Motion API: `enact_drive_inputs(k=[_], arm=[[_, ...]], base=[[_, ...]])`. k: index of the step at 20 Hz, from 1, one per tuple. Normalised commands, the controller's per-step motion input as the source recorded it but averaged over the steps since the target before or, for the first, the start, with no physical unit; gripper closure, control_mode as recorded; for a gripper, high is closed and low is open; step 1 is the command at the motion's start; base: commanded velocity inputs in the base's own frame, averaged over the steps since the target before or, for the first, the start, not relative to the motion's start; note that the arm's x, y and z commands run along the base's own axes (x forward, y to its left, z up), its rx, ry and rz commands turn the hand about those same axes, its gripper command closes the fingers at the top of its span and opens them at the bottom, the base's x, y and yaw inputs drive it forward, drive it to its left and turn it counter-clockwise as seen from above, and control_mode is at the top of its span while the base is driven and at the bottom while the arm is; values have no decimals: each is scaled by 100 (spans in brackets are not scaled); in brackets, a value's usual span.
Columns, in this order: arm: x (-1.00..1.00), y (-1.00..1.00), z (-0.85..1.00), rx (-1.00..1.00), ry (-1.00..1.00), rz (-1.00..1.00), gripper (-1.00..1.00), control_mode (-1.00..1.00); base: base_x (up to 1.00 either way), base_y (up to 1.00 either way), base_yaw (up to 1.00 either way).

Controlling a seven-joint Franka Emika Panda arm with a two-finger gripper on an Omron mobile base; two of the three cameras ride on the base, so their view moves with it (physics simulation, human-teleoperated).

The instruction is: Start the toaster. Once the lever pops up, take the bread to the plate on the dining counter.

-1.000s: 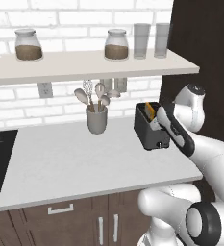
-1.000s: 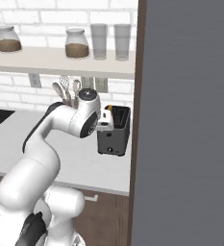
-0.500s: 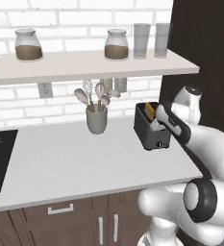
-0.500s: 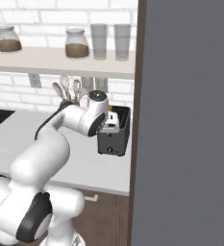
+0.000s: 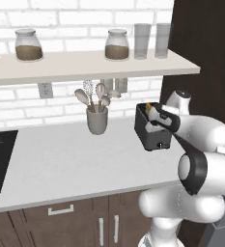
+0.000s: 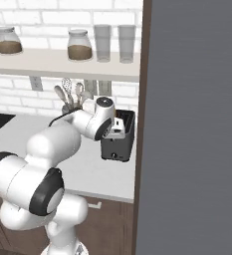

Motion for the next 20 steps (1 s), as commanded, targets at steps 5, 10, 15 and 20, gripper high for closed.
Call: enact_drive_inputs(k=[5,10,15,20], arm=[[32,0,-17,0,0,0,-100,-100],[9,0,-31,0,0,0,-100,-100],[-8,5,-62,0,-2,0,-100,-100],[-9,12,-88,0,-6,0,-100,-100]], base=[[0,0,0],[0,0,0],[0,0,0],[0,0,0]])
